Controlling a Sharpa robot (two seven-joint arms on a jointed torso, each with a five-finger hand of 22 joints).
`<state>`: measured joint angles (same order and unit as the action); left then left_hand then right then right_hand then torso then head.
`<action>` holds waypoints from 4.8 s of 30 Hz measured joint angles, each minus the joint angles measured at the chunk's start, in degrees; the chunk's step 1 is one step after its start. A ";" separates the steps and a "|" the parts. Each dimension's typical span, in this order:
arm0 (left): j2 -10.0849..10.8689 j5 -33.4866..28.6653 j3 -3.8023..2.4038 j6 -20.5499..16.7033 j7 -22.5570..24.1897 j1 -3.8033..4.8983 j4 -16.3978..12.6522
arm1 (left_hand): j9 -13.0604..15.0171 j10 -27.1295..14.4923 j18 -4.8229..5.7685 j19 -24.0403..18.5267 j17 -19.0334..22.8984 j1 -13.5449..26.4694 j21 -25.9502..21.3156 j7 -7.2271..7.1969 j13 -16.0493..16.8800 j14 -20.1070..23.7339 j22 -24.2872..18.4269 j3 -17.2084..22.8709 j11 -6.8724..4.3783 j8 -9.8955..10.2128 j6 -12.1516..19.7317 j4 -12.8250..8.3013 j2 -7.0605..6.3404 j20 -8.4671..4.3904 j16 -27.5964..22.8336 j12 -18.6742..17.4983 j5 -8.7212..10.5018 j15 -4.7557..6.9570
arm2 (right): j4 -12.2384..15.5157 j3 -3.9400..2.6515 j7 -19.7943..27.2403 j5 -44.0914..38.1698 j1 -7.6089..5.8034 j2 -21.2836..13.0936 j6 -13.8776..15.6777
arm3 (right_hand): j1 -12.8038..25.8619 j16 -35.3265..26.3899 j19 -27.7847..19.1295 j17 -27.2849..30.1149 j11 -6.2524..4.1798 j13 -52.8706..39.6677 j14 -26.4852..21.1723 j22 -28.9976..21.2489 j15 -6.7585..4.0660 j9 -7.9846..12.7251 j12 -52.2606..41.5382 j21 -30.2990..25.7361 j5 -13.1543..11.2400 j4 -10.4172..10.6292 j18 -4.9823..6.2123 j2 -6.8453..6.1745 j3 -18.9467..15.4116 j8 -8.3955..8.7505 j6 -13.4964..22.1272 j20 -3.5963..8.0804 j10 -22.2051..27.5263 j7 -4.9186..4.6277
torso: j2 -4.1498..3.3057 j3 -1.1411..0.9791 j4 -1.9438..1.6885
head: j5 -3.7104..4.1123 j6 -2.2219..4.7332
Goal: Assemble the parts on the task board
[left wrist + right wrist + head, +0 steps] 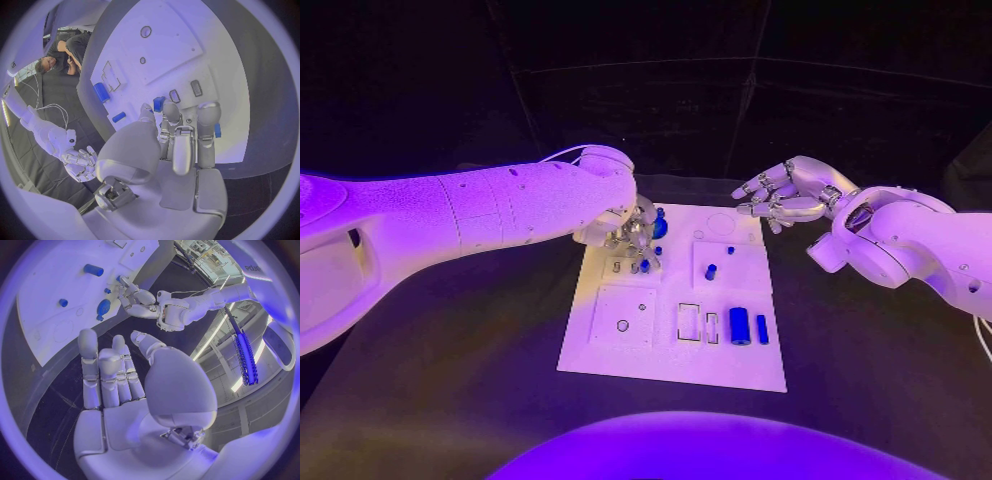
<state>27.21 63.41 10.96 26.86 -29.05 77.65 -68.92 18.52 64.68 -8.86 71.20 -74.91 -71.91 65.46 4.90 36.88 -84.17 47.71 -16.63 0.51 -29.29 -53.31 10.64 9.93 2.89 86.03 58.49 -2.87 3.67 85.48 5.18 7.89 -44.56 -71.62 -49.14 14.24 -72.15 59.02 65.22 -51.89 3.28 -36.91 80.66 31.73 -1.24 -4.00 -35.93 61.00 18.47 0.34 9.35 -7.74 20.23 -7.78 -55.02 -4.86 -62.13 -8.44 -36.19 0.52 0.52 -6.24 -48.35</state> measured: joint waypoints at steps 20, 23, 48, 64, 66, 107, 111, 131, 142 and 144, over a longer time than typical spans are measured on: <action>3.23 -2.76 0.01 -6.27 1.86 -0.27 -3.07 | 1.07 -0.32 0.91 0.26 0.00 -10.43 0.76 -1.23 -0.32 0.09 2.18 10.62 -0.59 -3.17 1.25 -3.09 2.58 -0.68 0.00 -1.82 0.26 0.36 | -1.31 0.01 -0.24 -0.05 0.01 0.86 -0.44 | 0.00 -0.32 0.41 0.01 0.00 0.45 0.00 -0.24 0.00 0.00 0.00 -0.33 0.32 0.71 0.00 0.00 -0.12 -0.36 0.20 -0.04 0.00 -0.20 | 0.10 -0.02 -0.16 | -0.41 -0.09; 4.64 -4.20 0.01 -9.20 1.93 -0.41 -4.67 | 3.27 0.86 0.91 0.52 0.00 -5.88 1.39 -1.22 0.09 0.29 3.13 17.45 -1.23 -4.02 1.64 -3.81 -0.75 -0.94 0.00 -1.82 0.17 0.55 | -1.57 0.01 -0.24 -0.06 0.01 0.92 -0.48 | 0.24 -0.32 0.41 0.01 0.00 0.55 0.00 -0.30 0.00 0.00 0.00 -0.33 0.32 0.85 0.00 -0.24 -0.27 -0.36 0.20 -0.04 0.00 -0.20 | 0.19 -0.02 -0.37 | -0.47 -0.09; 12.44 -6.38 1.16 -27.86 0.71 -3.37 -13.57 | 6.53 3.03 0.89 1.86 0.00 7.27 3.21 -1.44 2.59 0.31 6.47 45.52 -0.95 -8.45 2.25 -5.99 -11.13 -1.04 0.46 0.30 0.22 0.54 | -2.84 0.02 -0.16 -0.07 0.01 1.04 -0.51 | 0.47 -0.58 0.41 0.01 0.00 0.85 0.00 -0.60 0.00 0.00 0.00 -0.78 0.59 1.32 0.00 -0.01 -0.41 -0.36 0.20 -0.04 0.00 -0.20 | 0.94 -0.62 -1.91 | -0.20 -1.18; 11.42 -3.84 2.28 -29.19 0.39 -4.45 -12.96 | 6.52 3.93 0.88 1.85 0.01 7.78 3.21 -1.30 3.01 0.31 6.56 46.71 -1.44 -8.73 2.38 -6.71 -11.59 -1.04 0.45 0.65 0.23 0.53 | -3.12 0.02 -0.06 -0.18 0.01 1.18 -0.49 | 0.76 -0.58 0.62 0.01 0.00 1.02 0.00 -0.65 0.00 -0.01 0.00 -0.78 0.88 1.74 0.00 -0.31 -0.50 -0.36 0.20 0.17 0.00 -0.20 | 0.87 -0.54 -1.93 | -0.19 -1.26; 11.16 -3.71 2.41 -29.27 0.39 -4.51 -12.73 | 6.54 3.93 0.88 1.85 0.00 7.94 3.21 -1.23 3.01 0.31 6.65 46.95 -1.44 -8.73 2.46 -6.62 -11.66 -1.04 0.45 0.65 0.23 0.53 | -3.12 0.02 -0.04 -0.20 0.01 1.20 -0.49 | 0.77 -0.58 0.62 0.02 0.00 1.02 0.00 -0.65 0.00 0.00 0.00 -0.78 0.88 1.74 0.00 -0.30 -0.50 -0.44 0.20 0.17 0.00 -0.20 | 0.85 -0.53 -1.92 | -0.18 -1.26; 10.90 -2.96 2.47 -27.74 0.15 -4.40 -12.61 | 6.95 4.70 0.88 2.45 -0.04 8.63 4.00 -1.50 4.71 0.11 7.95 49.05 -1.57 -9.44 2.59 -7.30 -12.20 -1.23 0.90 2.03 0.22 0.73 | -3.17 0.03 0.09 -0.33 0.02 1.32 -0.71 | 1.07 -0.80 0.62 0.20 0.00 1.18 0.00 -1.02 0.00 0.00 0.00 -1.00 0.87 1.88 0.00 0.00 -0.35 -0.65 0.20 0.17 0.00 -0.20 | 0.80 -0.50 -1.89 | 0.01 -1.66; 10.55 -2.95 2.49 -27.67 0.13 -4.42 -12.17 | 7.26 5.01 0.88 2.66 -0.03 9.81 4.24 -1.56 5.14 0.11 8.15 50.51 -1.63 -9.83 2.52 -8.12 -12.77 -1.02 0.91 2.48 0.22 0.73 | -3.21 0.03 0.10 -0.33 0.02 1.49 -0.72 | 1.06 -0.80 0.62 0.19 0.00 1.18 0.00 -1.22 0.00 0.00 0.00 -1.34 0.87 1.88 0.00 0.00 -0.36 -0.65 0.39 0.17 0.00 -0.01 | 0.80 -0.51 -1.90 | 0.03 -1.66; 8.94 -2.81 2.52 -25.84 -0.13 -4.43 -10.26 | 7.08 7.24 1.75 4.43 -0.02 16.61 6.36 -2.78 9.41 0.10 11.63 51.09 -2.50 -10.72 0.49 -10.33 -13.68 -1.58 2.00 6.03 0.18 1.15 | -3.27 0.02 0.17 -0.34 0.02 1.77 -0.83 | 1.06 -0.80 0.62 0.31 0.00 1.22 0.00 -1.40 0.00 0.00 0.00 -1.34 1.02 1.88 0.00 0.00 -0.36 -0.65 0.39 0.17 0.00 -0.01 | 0.80 -0.51 -1.91 | 0.19 -1.67; 8.71 -2.81 2.56 -25.47 -0.13 -4.49 -9.97 | 6.92 7.72 1.75 4.79 -0.02 16.84 6.75 -3.15 10.30 0.31 12.27 50.10 -2.57 -10.71 0.05 -9.83 -13.48 -1.93 2.27 6.49 0.18 1.36 | -3.27 0.02 0.19 -0.35 0.02 1.77 -0.86 | 1.06 -1.02 0.62 0.40 0.00 1.29 0.00 -1.60 0.00 0.00 0.00 -1.37 1.07 2.03 0.00 0.00 -0.51 -0.65 0.39 0.17 0.00 -0.01 | 0.82 -0.49 -1.90 | 0.31 -1.66; 8.68 -2.81 2.57 -25.48 -0.13 -4.50 -9.91 | 6.85 7.72 1.75 4.81 -0.02 17.48 6.77 -3.14 10.29 0.32 12.41 49.62 -2.57 -10.71 0.02 -9.50 -13.44 -1.95 2.27 6.53 0.18 1.36 | -3.27 0.02 0.20 -0.35 0.02 1.77 -0.86 | 1.06 -1.02 0.62 0.50 0.00 1.35 0.00 -1.69 0.00 0.00 0.00 -1.63 1.07 2.03 0.00 0.00 -0.51 -0.65 0.39 0.17 0.00 -0.01 | 0.81 -0.47 -1.90 | 0.31 -1.66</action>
<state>35.89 60.60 13.53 1.38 -29.19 73.15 -78.83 25.36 72.40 -7.12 76.01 -74.93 -54.43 72.23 1.76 47.18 -83.85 60.12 33.00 -2.05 -40.00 -53.29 1.14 -3.50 0.94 88.30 65.02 -2.69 5.03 82.21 5.20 8.08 -44.91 -71.60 -47.37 13.39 -71.09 57.99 65.84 -51.39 3.28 -35.56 80.66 30.04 -1.24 -4.00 -35.93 59.37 19.54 2.37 9.34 -7.74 19.72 -8.42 -54.63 -4.69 -62.13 -8.45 -35.38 0.04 -1.37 -5.93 -50.01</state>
